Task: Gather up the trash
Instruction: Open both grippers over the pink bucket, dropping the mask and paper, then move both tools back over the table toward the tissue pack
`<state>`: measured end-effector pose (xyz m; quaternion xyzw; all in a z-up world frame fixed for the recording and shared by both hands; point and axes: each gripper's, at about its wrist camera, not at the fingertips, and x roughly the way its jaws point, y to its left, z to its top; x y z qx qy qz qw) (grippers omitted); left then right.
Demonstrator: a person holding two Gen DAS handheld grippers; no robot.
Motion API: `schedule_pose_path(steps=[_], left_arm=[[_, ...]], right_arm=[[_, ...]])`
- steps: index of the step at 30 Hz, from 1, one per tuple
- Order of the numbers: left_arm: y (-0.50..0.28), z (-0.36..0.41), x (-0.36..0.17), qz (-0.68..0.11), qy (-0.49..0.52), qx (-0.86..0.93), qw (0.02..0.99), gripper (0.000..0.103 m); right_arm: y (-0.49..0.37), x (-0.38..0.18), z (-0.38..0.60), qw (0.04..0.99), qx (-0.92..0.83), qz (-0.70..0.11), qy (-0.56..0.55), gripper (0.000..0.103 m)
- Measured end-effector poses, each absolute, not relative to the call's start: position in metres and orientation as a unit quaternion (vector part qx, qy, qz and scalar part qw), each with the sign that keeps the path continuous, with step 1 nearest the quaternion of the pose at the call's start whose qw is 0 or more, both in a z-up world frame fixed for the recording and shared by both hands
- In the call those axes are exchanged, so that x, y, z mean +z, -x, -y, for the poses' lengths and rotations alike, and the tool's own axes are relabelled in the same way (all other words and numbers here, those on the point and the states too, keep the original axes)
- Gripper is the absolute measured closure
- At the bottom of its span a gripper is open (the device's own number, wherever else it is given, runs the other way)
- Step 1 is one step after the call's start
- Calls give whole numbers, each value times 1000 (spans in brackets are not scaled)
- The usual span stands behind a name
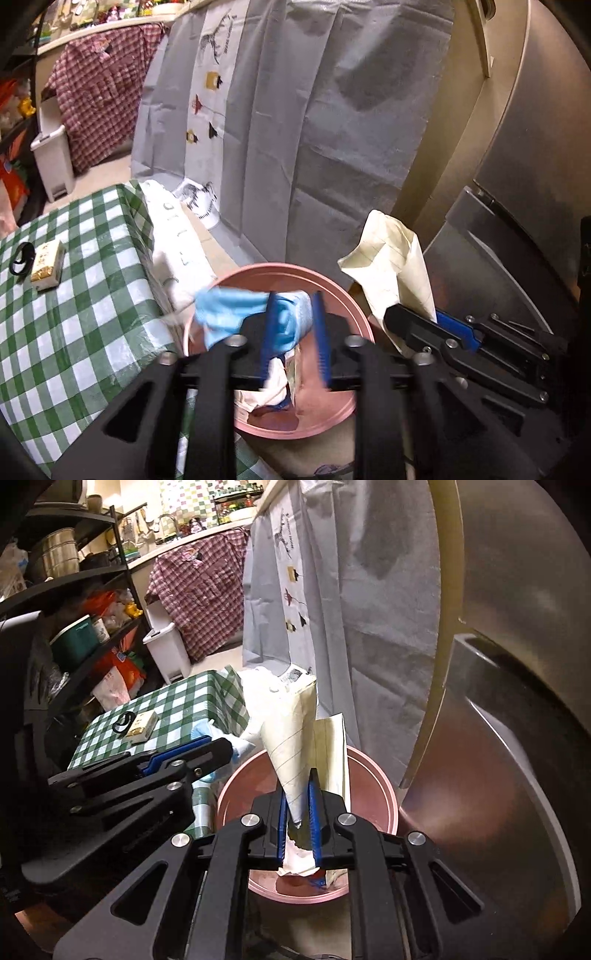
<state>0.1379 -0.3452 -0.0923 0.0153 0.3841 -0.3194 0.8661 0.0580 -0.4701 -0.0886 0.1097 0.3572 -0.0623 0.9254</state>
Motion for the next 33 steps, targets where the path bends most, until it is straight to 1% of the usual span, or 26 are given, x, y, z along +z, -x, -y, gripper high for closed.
schedule_pose_path(steps=[1, 4, 5, 6, 7, 8, 9, 10, 15, 24, 30, 33], left_arm=[[-139, 344, -93, -384, -15, -314, 868, 67], [-145, 335, -94, -390, -2, -293, 873, 41], [-148, 330, -96, -395, 9, -284, 874, 38], [-151, 326, -97, -398, 18, -281, 873, 34], [-153, 321, -97, -401, 28, -280, 872, 30], [-154, 319, -98, -402, 32, -278, 872, 28], [-155, 317, -97, -400, 32, -272, 874, 26], [-154, 316, -97, -397, 29, -269, 877, 25], [-150, 310, -92, -387, 11, -252, 887, 18], [-146, 270, -82, -390, -1, -202, 898, 18], [-137, 212, -72, -390, 3, -161, 906, 18], [-129, 177, -66, -387, -5, -139, 911, 18]], right_arm=[[-58, -89, 471, 925, -63, -358, -110, 90], [-60, -90, 473, 923, -70, -360, -115, 87], [-59, -91, 475, 922, -73, -360, -121, 86], [-58, -92, 478, 921, -75, -360, -129, 80], [-57, -92, 482, 919, -80, -360, -141, 68], [-56, -93, 486, 917, -86, -359, -151, 60], [-55, -93, 487, 916, -89, -357, -157, 46], [-54, -93, 489, 916, -90, -354, -165, 42], [-56, -90, 481, 920, -81, -354, -147, 41], [-54, -77, 470, 927, -71, -340, -140, 39], [-60, -68, 450, 930, -56, -336, -139, 27], [-65, -64, 434, 930, -42, -337, -141, 24]])
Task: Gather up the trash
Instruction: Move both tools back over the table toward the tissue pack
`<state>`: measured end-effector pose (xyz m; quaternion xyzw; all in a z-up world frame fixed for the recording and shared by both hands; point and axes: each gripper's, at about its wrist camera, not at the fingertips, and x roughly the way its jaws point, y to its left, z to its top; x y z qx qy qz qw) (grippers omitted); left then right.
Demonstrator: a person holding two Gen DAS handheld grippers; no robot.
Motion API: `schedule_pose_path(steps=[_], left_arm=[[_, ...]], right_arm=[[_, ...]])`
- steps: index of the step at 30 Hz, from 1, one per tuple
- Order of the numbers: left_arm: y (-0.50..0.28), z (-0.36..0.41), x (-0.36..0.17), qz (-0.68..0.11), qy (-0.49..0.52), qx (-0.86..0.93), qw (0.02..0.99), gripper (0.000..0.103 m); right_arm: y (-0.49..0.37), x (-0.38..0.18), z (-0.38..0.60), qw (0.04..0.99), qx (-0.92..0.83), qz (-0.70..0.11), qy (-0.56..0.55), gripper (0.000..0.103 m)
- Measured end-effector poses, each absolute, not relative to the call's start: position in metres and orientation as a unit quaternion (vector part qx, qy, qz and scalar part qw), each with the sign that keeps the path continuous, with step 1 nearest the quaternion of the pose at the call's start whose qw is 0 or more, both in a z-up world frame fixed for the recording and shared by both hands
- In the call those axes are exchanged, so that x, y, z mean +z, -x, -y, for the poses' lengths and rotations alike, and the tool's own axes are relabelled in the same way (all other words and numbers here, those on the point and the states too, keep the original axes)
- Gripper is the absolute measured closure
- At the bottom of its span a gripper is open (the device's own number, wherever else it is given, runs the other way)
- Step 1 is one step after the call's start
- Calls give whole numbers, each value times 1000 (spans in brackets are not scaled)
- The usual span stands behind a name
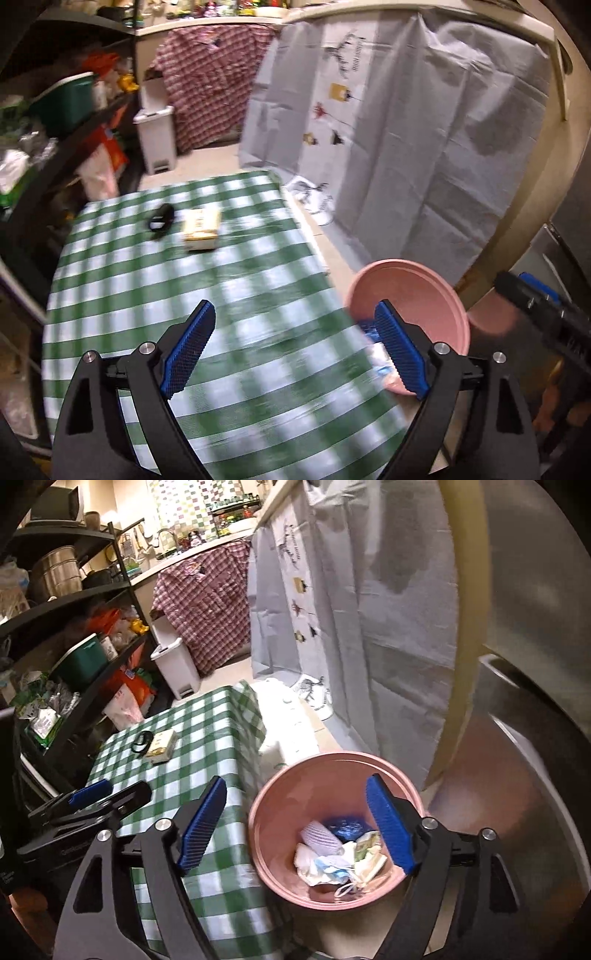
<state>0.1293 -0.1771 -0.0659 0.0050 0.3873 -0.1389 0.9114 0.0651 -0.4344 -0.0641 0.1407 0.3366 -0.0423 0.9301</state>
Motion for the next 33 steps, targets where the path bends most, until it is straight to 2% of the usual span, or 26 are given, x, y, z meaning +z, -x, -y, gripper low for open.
schedule_pose_path(steps=[6, 14, 22, 33], left_arm=[[-106, 99, -55, -357, -45, -60, 931, 14], [-94, 20, -47, -347, -16, -5, 938, 14], [-96, -13, -63, -350, 21, 12, 936, 14], [-116, -34, -79, -339, 40, 14, 940, 14]], right_arm=[[-77, -58, 386, 929, 0, -345, -134, 20], [-85, -60, 296, 924, 75, -365, -87, 15], [-88, -62, 232, 931, 94, -353, -26, 15], [-102, -73, 205, 938, 79, -337, 7, 15]])
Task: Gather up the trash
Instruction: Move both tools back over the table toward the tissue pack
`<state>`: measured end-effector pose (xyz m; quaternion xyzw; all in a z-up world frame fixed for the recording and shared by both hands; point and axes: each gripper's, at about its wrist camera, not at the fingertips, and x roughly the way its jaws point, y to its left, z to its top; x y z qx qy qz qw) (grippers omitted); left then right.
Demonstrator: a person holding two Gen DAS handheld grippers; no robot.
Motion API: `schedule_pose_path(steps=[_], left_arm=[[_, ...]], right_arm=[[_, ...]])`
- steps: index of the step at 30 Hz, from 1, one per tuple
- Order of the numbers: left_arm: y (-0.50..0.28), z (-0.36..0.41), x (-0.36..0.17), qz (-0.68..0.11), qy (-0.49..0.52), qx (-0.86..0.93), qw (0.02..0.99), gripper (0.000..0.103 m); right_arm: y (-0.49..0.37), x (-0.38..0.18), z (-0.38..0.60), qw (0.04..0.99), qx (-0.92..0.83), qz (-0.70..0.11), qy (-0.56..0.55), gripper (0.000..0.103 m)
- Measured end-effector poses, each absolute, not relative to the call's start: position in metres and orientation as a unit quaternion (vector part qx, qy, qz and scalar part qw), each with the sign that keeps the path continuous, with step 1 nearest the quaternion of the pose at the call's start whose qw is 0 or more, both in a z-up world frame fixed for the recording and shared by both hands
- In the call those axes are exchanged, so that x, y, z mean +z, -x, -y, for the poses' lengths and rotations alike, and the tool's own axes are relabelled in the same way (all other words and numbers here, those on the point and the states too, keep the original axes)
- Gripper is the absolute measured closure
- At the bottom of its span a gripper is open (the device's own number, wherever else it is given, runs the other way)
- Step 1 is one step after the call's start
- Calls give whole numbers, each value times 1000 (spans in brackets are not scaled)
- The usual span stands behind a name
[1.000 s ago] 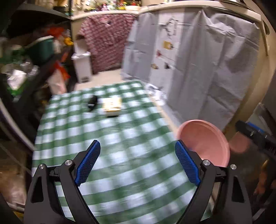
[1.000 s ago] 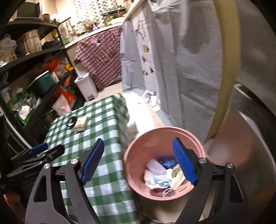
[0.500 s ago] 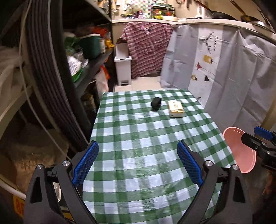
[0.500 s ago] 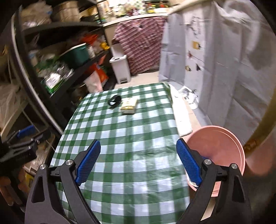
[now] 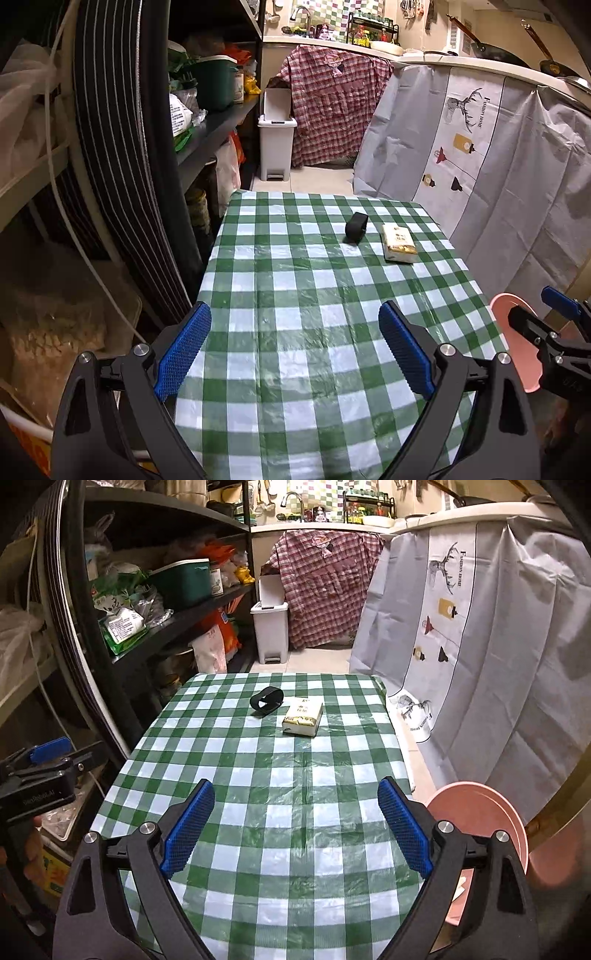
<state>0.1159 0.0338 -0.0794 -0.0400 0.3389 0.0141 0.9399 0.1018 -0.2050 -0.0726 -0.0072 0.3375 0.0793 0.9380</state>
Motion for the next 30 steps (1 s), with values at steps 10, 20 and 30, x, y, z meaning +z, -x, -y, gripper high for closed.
schedule_pose_path(steps=[10, 20, 30], left_arm=[[-132, -44, -83, -337, 45, 17, 940, 14], [-142, -55, -89, -344, 56, 39, 937, 14], [-152, -52, -101, -365, 53, 43, 928, 14]], right_arm=[[-118, -91, 190, 939, 83, -331, 40, 15], [-154, -107, 192, 941, 67, -332, 27, 13], [-220, -145, 189, 933, 55, -354, 15, 13]])
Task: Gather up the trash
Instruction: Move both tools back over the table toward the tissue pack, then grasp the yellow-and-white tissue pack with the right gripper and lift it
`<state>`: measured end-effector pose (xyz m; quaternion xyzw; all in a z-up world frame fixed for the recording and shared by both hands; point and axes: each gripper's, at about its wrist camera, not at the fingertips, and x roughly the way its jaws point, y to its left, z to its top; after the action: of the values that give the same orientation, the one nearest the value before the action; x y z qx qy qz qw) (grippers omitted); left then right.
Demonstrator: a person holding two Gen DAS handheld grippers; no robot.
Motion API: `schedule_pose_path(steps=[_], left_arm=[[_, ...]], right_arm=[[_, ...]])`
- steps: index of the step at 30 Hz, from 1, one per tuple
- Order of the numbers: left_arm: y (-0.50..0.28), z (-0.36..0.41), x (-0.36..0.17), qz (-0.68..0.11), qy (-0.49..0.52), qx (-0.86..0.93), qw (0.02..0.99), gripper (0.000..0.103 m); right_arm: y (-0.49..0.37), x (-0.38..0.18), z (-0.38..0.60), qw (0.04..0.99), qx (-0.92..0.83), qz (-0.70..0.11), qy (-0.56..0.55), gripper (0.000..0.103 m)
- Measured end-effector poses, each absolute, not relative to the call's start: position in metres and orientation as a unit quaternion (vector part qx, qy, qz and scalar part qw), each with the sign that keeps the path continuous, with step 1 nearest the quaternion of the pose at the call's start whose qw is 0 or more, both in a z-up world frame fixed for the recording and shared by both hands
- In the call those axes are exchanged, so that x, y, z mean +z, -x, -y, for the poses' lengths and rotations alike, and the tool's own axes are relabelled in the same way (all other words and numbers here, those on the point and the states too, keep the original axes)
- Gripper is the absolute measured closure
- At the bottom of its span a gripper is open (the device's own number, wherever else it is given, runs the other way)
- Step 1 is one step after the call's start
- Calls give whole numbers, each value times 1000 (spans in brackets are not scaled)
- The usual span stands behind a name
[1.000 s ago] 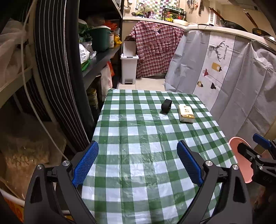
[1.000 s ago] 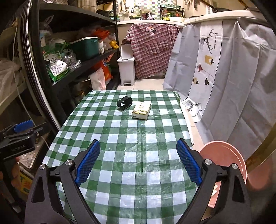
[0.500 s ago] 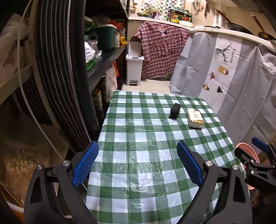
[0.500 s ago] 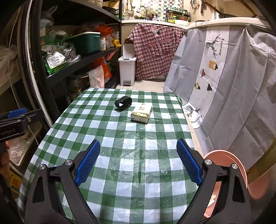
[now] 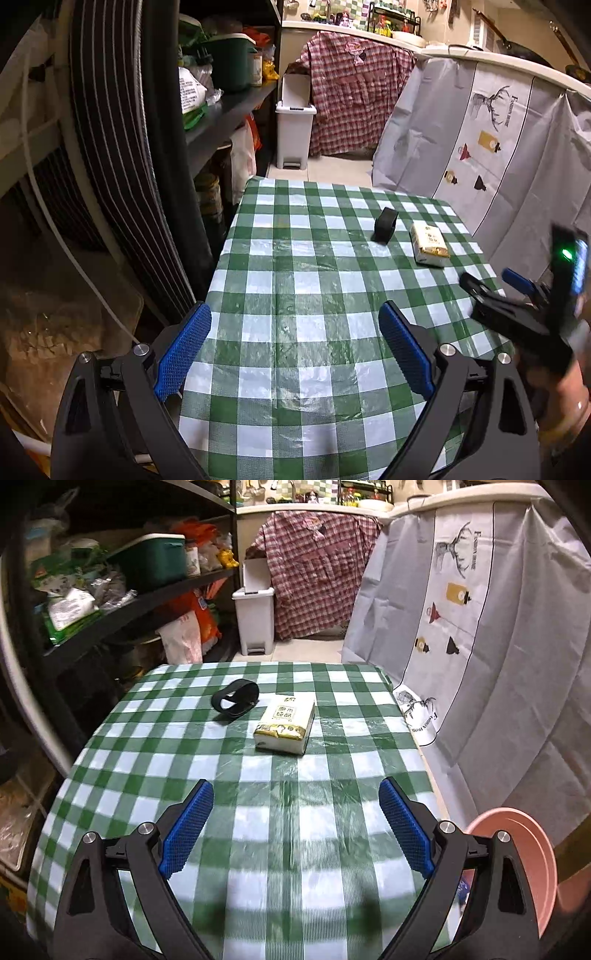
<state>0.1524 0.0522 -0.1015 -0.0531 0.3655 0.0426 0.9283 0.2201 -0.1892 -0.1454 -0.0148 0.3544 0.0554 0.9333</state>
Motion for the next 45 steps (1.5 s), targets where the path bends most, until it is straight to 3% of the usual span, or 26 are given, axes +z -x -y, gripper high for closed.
schedule_pose_path(steps=[23, 26, 28, 45], left_arm=[[-161, -54, -117, -397, 64, 38, 915, 14], [-162, -54, -117, -397, 64, 39, 915, 14], [-161, -54, -117, -396, 65, 38, 915, 14], [-158, -43, -119, -385, 39, 30, 922, 14]], right_arm=[[-333, -200, 155, 901, 32, -433, 6, 14], [-333, -202, 156, 899, 42, -437, 1, 29], [-332, -200, 158, 901, 42, -432, -2, 47], [-262, -156, 203, 931, 41, -364, 5, 49]])
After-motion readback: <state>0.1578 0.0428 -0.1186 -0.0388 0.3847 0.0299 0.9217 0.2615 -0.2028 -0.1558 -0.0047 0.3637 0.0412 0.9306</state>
